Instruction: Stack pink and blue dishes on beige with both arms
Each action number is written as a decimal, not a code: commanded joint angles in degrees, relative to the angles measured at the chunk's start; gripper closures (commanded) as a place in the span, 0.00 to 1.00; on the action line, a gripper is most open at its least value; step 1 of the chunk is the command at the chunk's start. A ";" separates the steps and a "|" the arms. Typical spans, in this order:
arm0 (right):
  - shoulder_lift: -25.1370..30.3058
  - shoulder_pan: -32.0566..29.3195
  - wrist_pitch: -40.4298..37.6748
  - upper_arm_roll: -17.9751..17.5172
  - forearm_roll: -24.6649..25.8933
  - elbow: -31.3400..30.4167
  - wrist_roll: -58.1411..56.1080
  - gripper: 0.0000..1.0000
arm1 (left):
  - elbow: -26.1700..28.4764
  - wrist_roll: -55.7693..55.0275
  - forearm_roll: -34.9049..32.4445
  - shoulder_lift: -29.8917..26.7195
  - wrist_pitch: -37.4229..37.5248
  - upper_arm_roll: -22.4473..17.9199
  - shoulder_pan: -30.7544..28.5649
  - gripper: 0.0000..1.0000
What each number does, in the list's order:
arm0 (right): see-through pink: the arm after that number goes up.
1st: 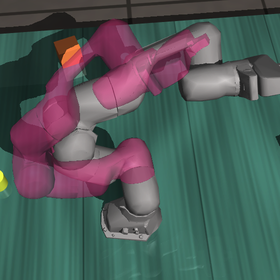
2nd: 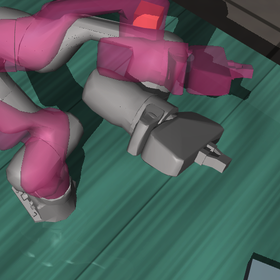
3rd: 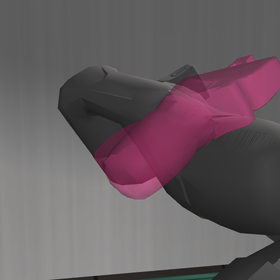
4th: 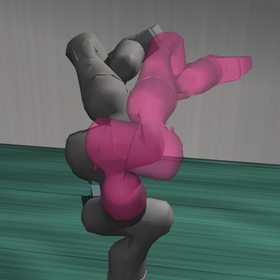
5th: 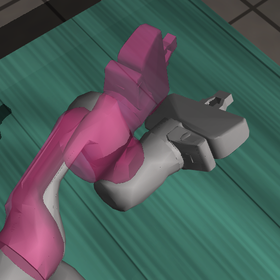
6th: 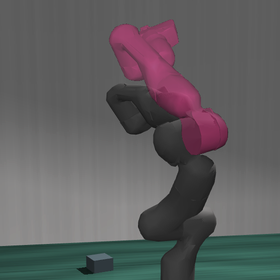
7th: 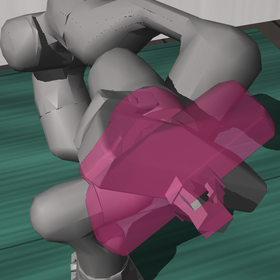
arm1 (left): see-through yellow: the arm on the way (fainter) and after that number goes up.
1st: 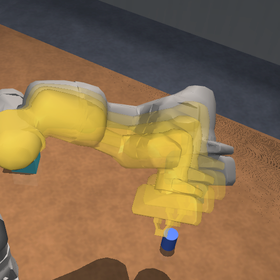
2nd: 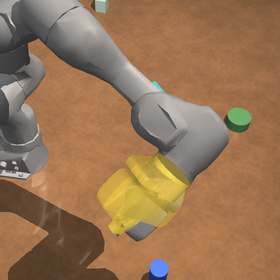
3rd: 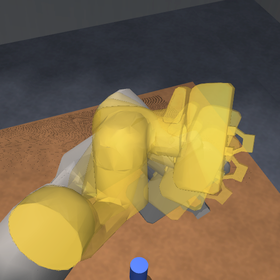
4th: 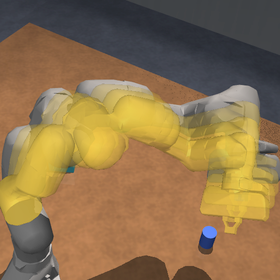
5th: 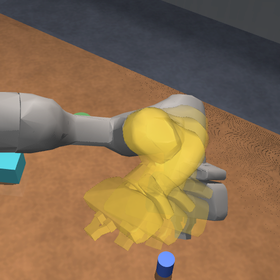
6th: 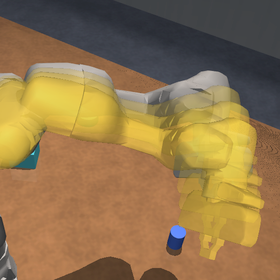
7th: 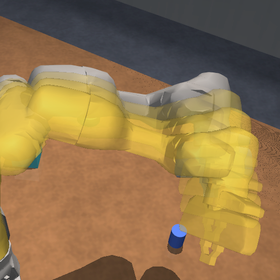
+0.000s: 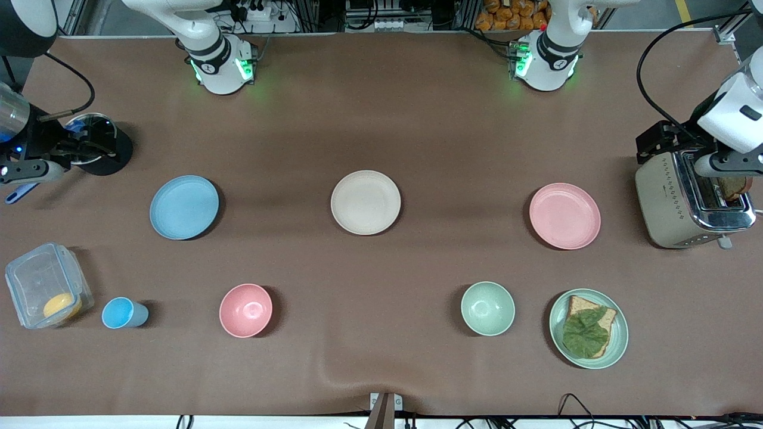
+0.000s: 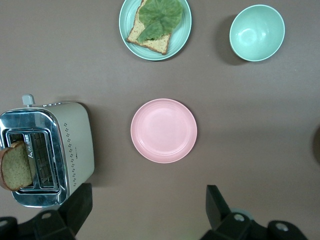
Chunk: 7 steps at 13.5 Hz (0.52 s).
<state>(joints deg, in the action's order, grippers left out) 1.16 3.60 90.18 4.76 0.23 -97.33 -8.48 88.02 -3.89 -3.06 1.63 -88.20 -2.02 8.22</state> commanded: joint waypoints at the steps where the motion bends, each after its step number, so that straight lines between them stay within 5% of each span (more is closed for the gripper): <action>1: 0.42 0.70 -0.88 0.43 -0.06 0.47 0.22 0.00 | 0.48 1.35 1.13 -0.22 0.14 -0.18 -0.31 0.00; 7: 0.42 0.70 -0.88 0.43 -0.06 0.47 0.22 0.00 | 10.39 1.35 0.87 -0.14 -9.60 -0.27 -0.66 0.00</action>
<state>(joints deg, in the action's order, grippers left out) 1.16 3.60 90.11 4.76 0.23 -97.29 -8.48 93.98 -3.89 -3.06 2.20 -93.92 -2.24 8.02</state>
